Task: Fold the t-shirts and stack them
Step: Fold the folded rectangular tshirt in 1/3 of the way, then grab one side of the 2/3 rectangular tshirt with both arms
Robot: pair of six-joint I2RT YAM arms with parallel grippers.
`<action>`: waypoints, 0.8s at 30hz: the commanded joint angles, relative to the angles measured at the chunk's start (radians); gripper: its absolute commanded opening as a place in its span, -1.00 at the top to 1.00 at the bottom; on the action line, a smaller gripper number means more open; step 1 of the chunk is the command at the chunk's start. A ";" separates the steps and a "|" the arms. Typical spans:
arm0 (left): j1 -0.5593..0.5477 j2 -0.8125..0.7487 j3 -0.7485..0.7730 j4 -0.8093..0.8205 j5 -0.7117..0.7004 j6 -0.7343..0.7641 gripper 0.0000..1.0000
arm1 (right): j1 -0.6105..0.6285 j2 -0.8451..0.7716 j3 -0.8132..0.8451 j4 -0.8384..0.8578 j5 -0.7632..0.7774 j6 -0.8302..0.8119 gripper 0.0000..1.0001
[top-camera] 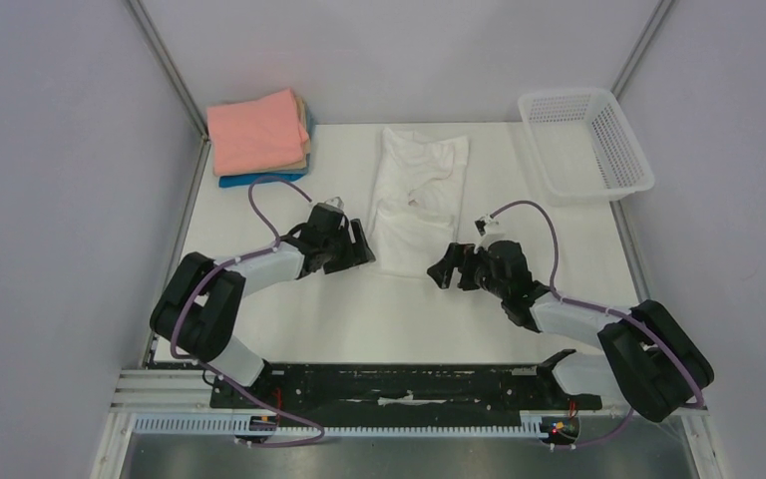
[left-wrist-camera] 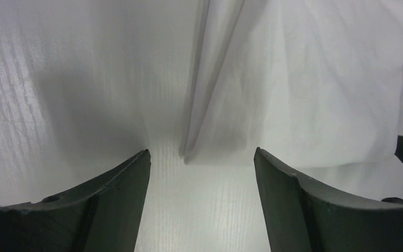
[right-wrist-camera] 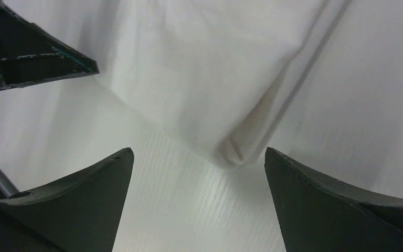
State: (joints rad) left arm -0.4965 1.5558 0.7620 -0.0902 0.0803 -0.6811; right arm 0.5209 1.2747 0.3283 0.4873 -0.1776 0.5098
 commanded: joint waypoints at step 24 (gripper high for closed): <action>-0.013 0.168 -0.090 0.191 0.102 -0.115 0.58 | 0.110 0.139 -0.014 -0.078 0.229 0.111 0.33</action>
State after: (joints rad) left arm -0.4969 1.6760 0.7280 0.1570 0.1658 -0.7784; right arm 0.6067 1.3872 0.3447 0.4419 0.0578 0.6174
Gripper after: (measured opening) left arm 0.233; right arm 0.384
